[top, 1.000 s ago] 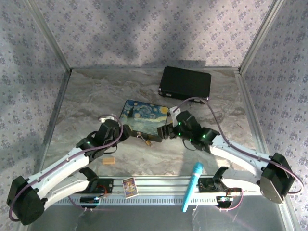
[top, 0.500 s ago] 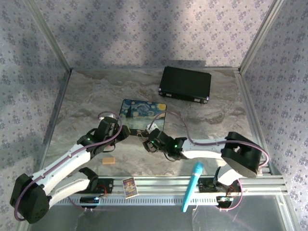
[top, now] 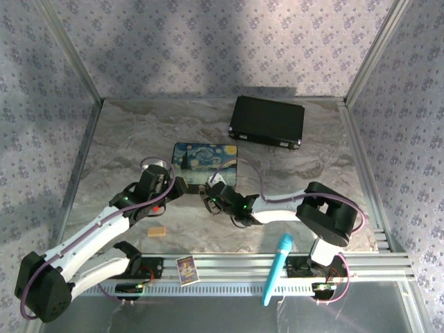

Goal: Unlock a padlock with a key

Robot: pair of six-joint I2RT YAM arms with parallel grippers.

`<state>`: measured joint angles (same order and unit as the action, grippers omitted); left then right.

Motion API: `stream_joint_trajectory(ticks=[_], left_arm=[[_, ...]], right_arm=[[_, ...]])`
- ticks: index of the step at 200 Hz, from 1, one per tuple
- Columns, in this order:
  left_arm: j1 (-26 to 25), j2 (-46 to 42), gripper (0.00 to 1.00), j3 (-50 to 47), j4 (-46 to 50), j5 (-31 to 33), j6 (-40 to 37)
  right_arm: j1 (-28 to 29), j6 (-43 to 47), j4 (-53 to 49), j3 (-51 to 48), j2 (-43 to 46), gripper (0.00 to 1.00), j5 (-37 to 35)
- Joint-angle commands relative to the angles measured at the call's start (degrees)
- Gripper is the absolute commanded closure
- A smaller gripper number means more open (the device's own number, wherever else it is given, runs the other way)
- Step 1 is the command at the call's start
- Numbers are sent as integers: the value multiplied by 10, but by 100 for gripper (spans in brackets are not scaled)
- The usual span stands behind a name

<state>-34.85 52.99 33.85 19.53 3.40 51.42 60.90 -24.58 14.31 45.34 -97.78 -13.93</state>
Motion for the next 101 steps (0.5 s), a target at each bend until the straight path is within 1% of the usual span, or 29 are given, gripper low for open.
stream_joint_trajectory(ticks=[1, 13, 33, 51, 68, 87, 101], left_arm=[[3, 2, 57, 16, 2, -5, -15], [5, 4, 57, 19, 2, -3, -19], [8, 7, 58, 30, 7, -1, -29], [9, 14, 57, 44, 16, 12, -45], [12, 25, 57, 56, 26, 22, -61], [13, 41, 57, 73, 34, 33, -90], [13, 59, 57, 96, 47, 42, -133]], right_arm=[[-8, -9, 23, 14, -13, 66, 11], [-10, -8, 30, 14, -19, 69, 19], [-13, -8, 38, 12, -24, 77, 30], [-20, -15, 62, 2, -28, 80, 48], [-20, -18, 69, 0, -31, 86, 53], [-20, -19, 63, 2, -35, 91, 49], [-20, -25, 66, -4, -36, 94, 48]])
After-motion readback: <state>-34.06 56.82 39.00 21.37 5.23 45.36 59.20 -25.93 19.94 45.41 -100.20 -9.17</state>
